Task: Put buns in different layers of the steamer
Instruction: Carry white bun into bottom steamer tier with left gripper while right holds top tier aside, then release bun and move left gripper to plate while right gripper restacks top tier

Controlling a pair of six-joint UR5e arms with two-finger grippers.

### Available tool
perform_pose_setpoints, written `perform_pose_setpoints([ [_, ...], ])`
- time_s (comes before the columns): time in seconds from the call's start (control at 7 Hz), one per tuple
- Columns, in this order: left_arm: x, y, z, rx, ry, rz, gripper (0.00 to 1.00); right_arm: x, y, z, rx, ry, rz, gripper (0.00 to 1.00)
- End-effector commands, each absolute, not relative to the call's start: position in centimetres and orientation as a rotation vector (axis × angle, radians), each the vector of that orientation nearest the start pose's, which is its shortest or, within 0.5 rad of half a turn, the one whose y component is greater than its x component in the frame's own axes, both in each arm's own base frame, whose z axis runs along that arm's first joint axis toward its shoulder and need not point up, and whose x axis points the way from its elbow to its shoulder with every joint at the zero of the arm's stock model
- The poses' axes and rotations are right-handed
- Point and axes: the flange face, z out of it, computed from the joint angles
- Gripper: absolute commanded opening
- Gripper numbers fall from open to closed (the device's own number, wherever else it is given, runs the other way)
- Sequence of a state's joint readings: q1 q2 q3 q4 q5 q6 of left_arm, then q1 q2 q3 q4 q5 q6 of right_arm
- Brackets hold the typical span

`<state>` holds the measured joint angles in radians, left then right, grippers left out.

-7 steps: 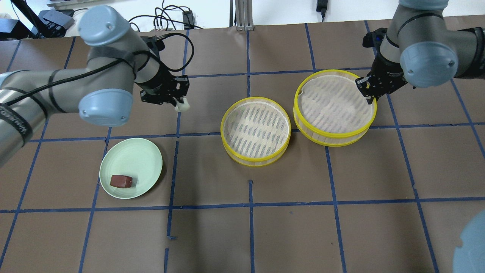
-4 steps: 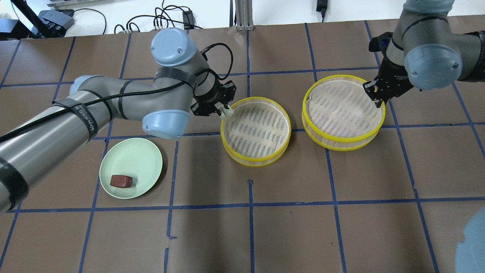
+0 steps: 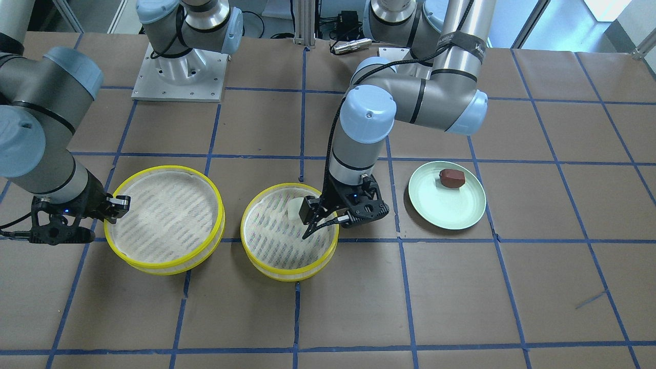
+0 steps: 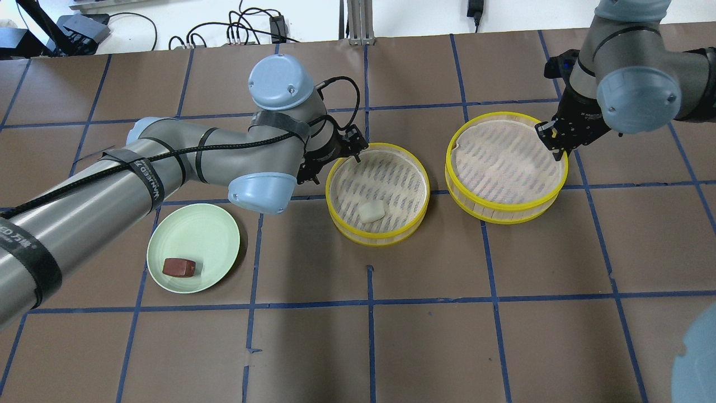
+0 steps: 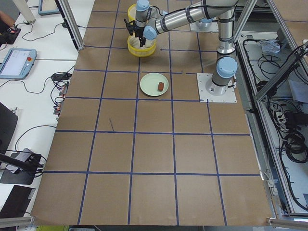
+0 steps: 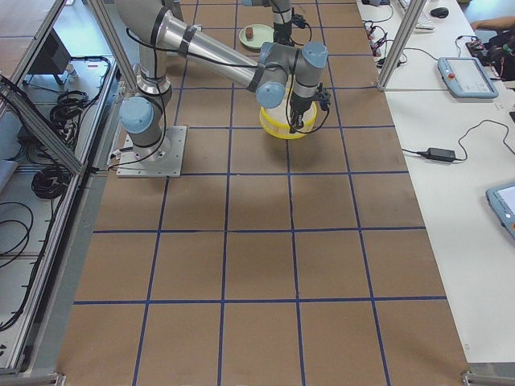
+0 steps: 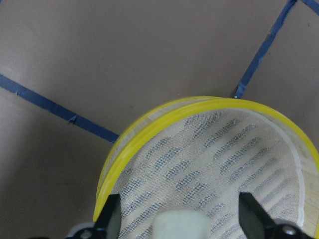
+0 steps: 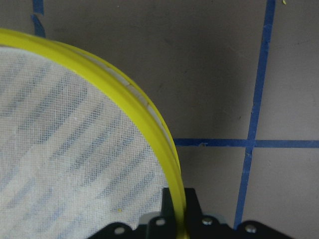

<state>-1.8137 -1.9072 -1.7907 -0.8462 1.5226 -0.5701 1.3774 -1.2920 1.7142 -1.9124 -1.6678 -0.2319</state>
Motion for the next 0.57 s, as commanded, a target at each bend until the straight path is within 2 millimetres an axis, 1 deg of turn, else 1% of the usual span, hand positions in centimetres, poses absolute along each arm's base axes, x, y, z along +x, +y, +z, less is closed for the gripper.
perform_pose_setpoints([
  [0.0, -18.4, -52.6, 29.6, -0.188, 3.084, -0.108, 1.00, 4.0, -57.7, 31.5, 0.105, 3.167, 0.133, 0.08],
  [0.14, -13.4, -50.4, 28.5, -0.122, 3.075, 0.040, 1.00, 7.9, -57.6, 32.5, 0.120, 3.163, 0.107, 0.08],
  [0.29, -8.7, -48.3, 26.7, -0.078, 3.086, 0.118, 1.00, 12.7, -56.6, 32.8, 0.262, 3.157, 0.123, 0.08],
  [0.43, -6.1, -47.3, 25.9, -0.072, 3.092, 0.154, 1.00, 18.3, -55.4, 32.2, 0.312, 3.163, 0.115, 0.08],
])
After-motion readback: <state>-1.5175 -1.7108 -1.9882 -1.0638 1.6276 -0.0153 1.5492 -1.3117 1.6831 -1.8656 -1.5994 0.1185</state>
